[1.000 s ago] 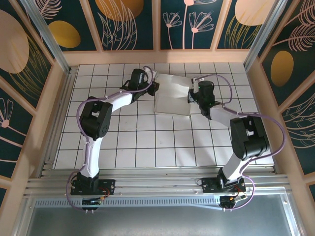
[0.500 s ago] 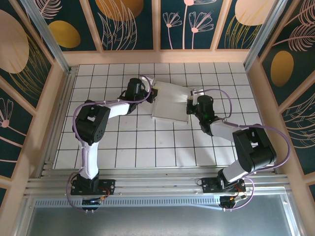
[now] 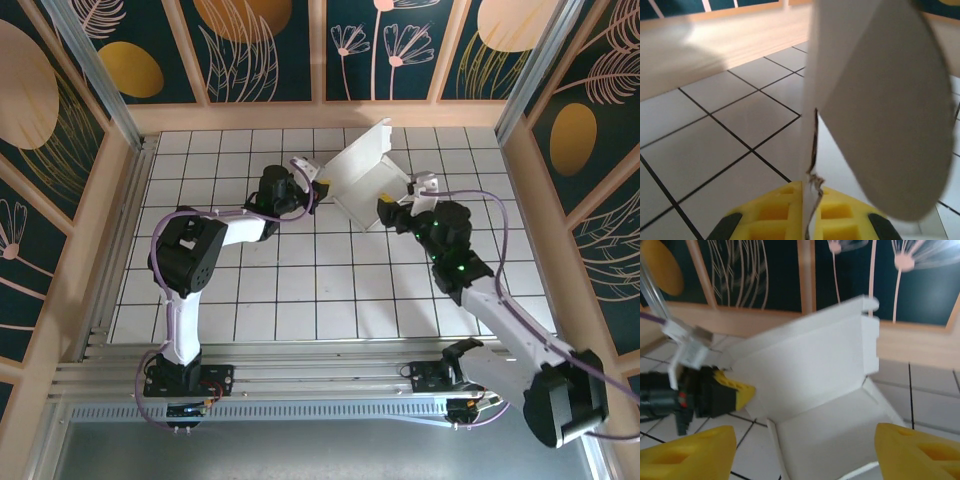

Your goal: Fold the paper box

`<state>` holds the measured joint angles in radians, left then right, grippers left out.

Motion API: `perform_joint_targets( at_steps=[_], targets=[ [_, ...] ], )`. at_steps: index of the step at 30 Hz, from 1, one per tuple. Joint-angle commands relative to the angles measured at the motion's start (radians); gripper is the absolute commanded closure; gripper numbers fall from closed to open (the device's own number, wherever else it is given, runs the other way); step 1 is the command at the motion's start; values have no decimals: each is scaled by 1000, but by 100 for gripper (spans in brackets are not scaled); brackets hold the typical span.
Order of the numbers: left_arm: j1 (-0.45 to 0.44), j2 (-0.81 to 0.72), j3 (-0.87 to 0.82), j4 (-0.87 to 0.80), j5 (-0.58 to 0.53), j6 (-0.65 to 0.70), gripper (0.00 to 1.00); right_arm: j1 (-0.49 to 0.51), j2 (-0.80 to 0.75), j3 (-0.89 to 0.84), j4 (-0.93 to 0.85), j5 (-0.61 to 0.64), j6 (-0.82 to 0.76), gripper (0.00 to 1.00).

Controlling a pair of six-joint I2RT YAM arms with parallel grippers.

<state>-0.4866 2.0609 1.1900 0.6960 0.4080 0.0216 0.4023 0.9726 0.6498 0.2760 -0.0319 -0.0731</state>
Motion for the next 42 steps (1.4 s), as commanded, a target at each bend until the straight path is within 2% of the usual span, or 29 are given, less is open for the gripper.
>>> perform_joint_targets(
  at_steps=[1, 3, 6, 10, 16, 20, 24, 28, 34, 37, 40, 42],
  targets=[
    [0, -21, 41, -11, 38, 126, 100, -34, 35, 166, -209, -86, -192, 22],
    [0, -14, 61, -46, 40, 171, 100, -43, 132, 286, -326, -157, -400, 23],
    [0, 9, 123, -133, 40, 222, 100, -54, 312, 481, -478, -153, -701, 23],
    [0, 36, 163, -162, 69, 250, 100, -111, 516, 685, -644, -287, -1103, 29],
    [0, 86, 241, -284, 73, 354, 100, -133, 792, 1012, -817, -266, -1355, 36],
    [0, 130, 302, -359, 59, 423, 100, -118, 884, 1092, -802, -274, -1421, 35],
    [0, 147, 321, -366, 58, 468, 100, -119, 992, 1196, -849, -275, -1458, 36],
    [0, 152, 316, -354, 49, 499, 100, -114, 1049, 1228, -843, -273, -1471, 39],
    [0, 154, 309, -321, 55, 498, 100, -117, 1120, 1242, -831, -260, -1475, 57],
    [0, 145, 287, -263, 56, 452, 100, -115, 1119, 1219, -797, -277, -1451, 77],
    [0, 105, 216, -155, 52, 340, 75, -114, 1100, 1168, -751, -275, -1443, 81],
    [0, 46, 139, -88, 53, 258, 63, -117, 1092, 1152, -741, -280, -1436, 81]
  ],
)
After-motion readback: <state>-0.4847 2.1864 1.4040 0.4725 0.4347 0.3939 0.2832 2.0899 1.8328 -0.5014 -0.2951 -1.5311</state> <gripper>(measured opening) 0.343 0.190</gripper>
